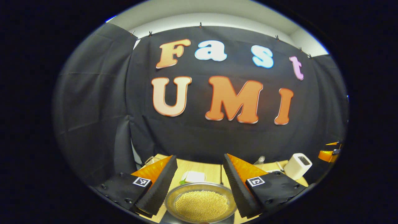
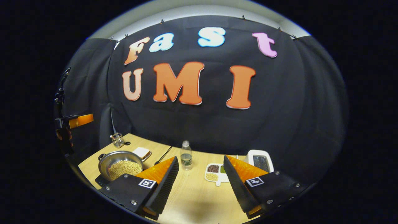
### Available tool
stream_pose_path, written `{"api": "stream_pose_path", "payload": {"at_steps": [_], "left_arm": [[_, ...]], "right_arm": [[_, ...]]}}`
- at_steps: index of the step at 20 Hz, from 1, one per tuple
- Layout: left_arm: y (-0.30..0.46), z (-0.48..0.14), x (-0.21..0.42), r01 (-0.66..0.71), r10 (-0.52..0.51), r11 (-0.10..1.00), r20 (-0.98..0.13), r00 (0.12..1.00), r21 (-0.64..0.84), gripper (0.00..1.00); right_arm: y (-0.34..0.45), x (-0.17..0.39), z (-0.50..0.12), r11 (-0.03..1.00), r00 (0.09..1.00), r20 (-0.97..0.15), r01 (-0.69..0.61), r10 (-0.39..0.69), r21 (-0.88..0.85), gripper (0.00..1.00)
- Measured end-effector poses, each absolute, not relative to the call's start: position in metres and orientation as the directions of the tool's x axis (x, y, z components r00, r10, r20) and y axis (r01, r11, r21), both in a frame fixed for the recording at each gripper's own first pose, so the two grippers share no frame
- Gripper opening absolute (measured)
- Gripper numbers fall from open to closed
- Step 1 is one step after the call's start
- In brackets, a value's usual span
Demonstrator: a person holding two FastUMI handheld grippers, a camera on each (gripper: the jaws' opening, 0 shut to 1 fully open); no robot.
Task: First push the handle of the pot to place it horizontally, then grasp the pot with both hands and set it on the induction cooktop.
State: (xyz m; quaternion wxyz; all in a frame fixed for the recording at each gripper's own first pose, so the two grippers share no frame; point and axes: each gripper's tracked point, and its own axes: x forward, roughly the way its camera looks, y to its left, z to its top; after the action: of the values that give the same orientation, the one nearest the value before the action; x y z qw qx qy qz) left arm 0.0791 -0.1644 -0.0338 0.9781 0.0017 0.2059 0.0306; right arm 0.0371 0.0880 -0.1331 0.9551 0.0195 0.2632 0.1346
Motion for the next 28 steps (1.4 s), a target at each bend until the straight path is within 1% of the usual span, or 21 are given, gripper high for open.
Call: {"api": "stream_pose_path", "payload": {"at_steps": [2, 5, 6, 8, 9, 10, 11, 13, 14, 15, 17, 18, 19, 22, 23, 24, 26, 27, 28], "left_arm": [[-0.181, 0.006, 0.084, -0.045, 0.030, 0.998, -0.325, 0.945, -0.039, 0.97], [-0.198, 0.058, 0.088, -0.015, -0.001, 0.997, -0.226, 0.974, -0.071, 0.96], [-0.207, 0.073, 0.088, 0.001, -0.017, 0.997, -0.203, 0.979, -0.083, 0.96], [-0.221, 0.106, 0.086, 0.035, -0.053, 0.994, -0.169, 0.984, -0.104, 0.96], [-0.229, 0.117, 0.086, 0.060, -0.078, 0.991, -0.155, 0.985, -0.117, 0.96], [-0.234, 0.127, 0.084, 0.075, -0.092, 0.989, -0.139, 0.986, -0.124, 0.96], [-0.236, 0.134, 0.082, 0.088, -0.104, 0.988, -0.127, 0.986, -0.125, 0.96], [-0.234, 0.152, 0.078, 0.090, -0.099, 0.992, -0.094, 0.991, -0.093, 0.95], [-0.232, 0.159, 0.076, 0.082, -0.088, 0.994, -0.078, 0.993, -0.070, 0.98], [-0.231, 0.162, 0.075, 0.078, -0.081, 0.996, -0.055, 0.995, -0.054, 0.97], [-0.230, 0.167, 0.073, 0.063, -0.063, 0.996, -0.009, 0.998, -0.068, 0.95], [-0.230, 0.163, 0.073, 0.053, -0.053, 0.995, -0.008, 0.999, -0.083, 0.95], [-0.229, 0.163, 0.072, 0.040, -0.040, 0.996, -0.004, 0.999, -0.083, 0.98], [-0.227, 0.172, 0.071, 0.024, -0.022, 0.999, 0.041, 0.999, -0.048, 0.96], [-0.227, 0.176, 0.070, 0.026, -0.024, 0.999, 0.061, 0.998, -0.036, 0.96], [-0.227, 0.179, 0.070, 0.024, -0.023, 1.000, 0.077, 0.997, -0.019, 0.96], [-0.233, 0.182, 0.066, 0.022, -0.023, 1.000, 0.083, 0.996, 0.012, 0.98], [-0.235, 0.182, 0.064, 0.021, -0.022, 1.000, 0.083, 0.996, 0.019, 0.96], [-0.237, 0.182, 0.064, 0.023, -0.025, 1.000, 0.082, 0.996, 0.019, 0.97]], "right_arm": [[0.060, 0.045, -0.099, 0.972, 0.875, -0.423, -0.222, 0.236, 0.082, 0.90], [0.024, 0.053, -0.054, 0.984, 0.927, -0.332, -0.173, 0.176, 0.037, 0.91], [0.014, 0.054, -0.039, 0.987, 0.939, -0.304, -0.160, 0.160, 0.026, 0.87], [-0.006, 0.053, -0.015, 0.991, 0.957, -0.258, -0.137, 0.133, 0.004, 0.96], [-0.013, 0.054, -0.005, 0.992, 0.961, -0.249, -0.124, 0.120, -0.001, 0.92], [-0.021, 0.054, 0.004, 0.994, 0.965, -0.238, -0.113, 0.110, 0.000, 0.96], [-0.027, 0.054, 0.014, 0.994, 0.969, -0.223, -0.107, 0.105, 0.003, 0.92], [-0.037, 0.053, 0.034, 0.995, 0.977, -0.185, -0.102, 0.101, 0.002, 0.93], [-0.043, 0.054, 0.042, 0.995, 0.981, -0.170, -0.096, 0.094, -0.001, 0.93], [-0.048, 0.055, 0.049, 0.996, 0.986, -0.142, -0.092, 0.091, -0.004, 0.93], [-0.061, 0.058, 0.056, 0.998, 0.993, -0.105, -0.055, 0.053, -0.015, 0.94], [-0.065, 0.059, 0.056, 0.999, 0.995, -0.097, -0.042, 0.040, -0.019, 0.95], [-0.066, 0.059, 0.055, 0.999, 0.995, -0.095, -0.035, 0.033, -0.022, 0.96], [-0.073, 0.056, 0.054, 1.000, 0.995, -0.093, -0.027, 0.025, -0.014, 0.97], [-0.077, 0.057, 0.055, 1.000, 0.996, -0.090, -0.018, 0.017, -0.010, 0.95], [-0.079, 0.058, 0.057, 1.000, 0.997, -0.082, -0.013, 0.013, -0.004, 0.95], [-0.081, 0.055, 0.064, 1.000, 0.999, -0.051, -0.016, 0.017, 0.008, 0.95], [-0.082, 0.054, 0.068, 1.000, 0.999, -0.037, -0.018, 0.018, 0.010, 0.93], [-0.082, 0.055, 0.071, 1.000, 1.000, -0.025, -0.016, 0.017, 0.008, 0.97]]}}
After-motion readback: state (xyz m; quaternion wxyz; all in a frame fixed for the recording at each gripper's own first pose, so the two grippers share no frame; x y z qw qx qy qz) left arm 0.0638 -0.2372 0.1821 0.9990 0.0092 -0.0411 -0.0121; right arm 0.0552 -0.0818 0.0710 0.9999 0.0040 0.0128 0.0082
